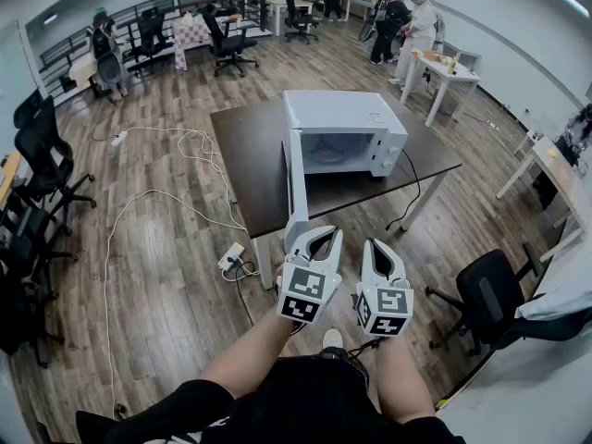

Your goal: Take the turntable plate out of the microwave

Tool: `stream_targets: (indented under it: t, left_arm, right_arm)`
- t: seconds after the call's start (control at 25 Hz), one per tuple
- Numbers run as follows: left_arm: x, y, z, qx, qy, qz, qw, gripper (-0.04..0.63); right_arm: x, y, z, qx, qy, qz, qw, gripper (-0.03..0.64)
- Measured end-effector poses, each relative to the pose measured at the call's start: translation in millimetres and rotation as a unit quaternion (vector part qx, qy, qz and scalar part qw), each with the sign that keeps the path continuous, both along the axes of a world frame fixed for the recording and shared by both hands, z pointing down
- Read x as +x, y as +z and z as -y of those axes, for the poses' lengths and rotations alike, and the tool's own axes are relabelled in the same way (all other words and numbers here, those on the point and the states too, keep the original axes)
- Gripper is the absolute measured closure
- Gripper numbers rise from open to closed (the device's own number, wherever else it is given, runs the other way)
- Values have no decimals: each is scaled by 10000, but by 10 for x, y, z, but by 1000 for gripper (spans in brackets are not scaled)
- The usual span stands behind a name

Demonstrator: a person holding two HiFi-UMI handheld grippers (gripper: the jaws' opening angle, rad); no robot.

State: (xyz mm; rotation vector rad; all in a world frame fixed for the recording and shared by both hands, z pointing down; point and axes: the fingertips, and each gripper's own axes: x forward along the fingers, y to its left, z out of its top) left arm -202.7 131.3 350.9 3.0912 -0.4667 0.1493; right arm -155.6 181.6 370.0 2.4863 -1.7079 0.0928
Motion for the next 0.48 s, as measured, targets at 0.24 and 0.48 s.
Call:
stream_targets:
  t: [0.24,0.48]
  left_arm:
    - [19,-24,45,19,20,-20,10000,588]
    - [54,-34,91,11,31,-27,10000,588]
  right_arm:
    - [2,20,50,-5,11,33,10000,611]
    - [64,31,73,56,217,135,9997,609]
